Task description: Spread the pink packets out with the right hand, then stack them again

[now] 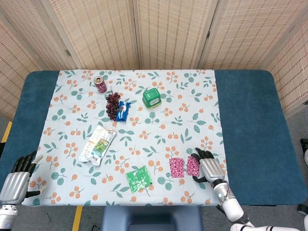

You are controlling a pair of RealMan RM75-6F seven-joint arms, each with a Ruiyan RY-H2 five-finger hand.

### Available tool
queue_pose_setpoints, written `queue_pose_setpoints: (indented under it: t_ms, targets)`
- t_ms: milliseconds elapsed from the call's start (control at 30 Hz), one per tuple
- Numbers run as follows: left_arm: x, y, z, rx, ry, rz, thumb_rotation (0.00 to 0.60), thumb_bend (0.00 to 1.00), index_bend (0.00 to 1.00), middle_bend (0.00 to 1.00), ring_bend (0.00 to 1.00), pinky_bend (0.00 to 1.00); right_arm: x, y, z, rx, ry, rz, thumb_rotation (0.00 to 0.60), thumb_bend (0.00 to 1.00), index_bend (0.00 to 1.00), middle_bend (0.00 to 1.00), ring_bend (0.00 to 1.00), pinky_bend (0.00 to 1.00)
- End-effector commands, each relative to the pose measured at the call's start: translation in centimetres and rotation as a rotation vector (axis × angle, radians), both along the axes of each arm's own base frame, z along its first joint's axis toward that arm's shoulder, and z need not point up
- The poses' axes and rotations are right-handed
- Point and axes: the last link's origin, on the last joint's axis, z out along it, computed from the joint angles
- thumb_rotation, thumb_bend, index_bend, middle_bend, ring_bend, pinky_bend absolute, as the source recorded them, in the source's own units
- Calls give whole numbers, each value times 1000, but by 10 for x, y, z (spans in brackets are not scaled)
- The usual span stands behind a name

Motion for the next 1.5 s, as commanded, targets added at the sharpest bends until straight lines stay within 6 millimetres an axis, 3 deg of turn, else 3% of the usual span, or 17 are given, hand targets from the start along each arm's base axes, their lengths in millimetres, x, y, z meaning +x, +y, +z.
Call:
queue_pose_setpoints:
  t_ms: [33,800,1300,1500]
  targets:
    - [0,0,0,0,0,-1,600,168,138,0,37,0,0,0,-1,3,1,-1,534,306,141,2,0,0]
    - [-2,0,0,-3,0,4,600,169,138,0,37,0,2,-2,-6,12,5,-3,536,306,141,8,0,0]
    - [-1,-1,1,1,-2,4,600,168,138,0,37,0,5,-3,6,-6,-22,9,538,305,160,15,0,0]
    - [0,-1,1,3,-2,3,600,169,138,0,37,0,16,-4,13,14,-47,41,536,306,160,15,0,0]
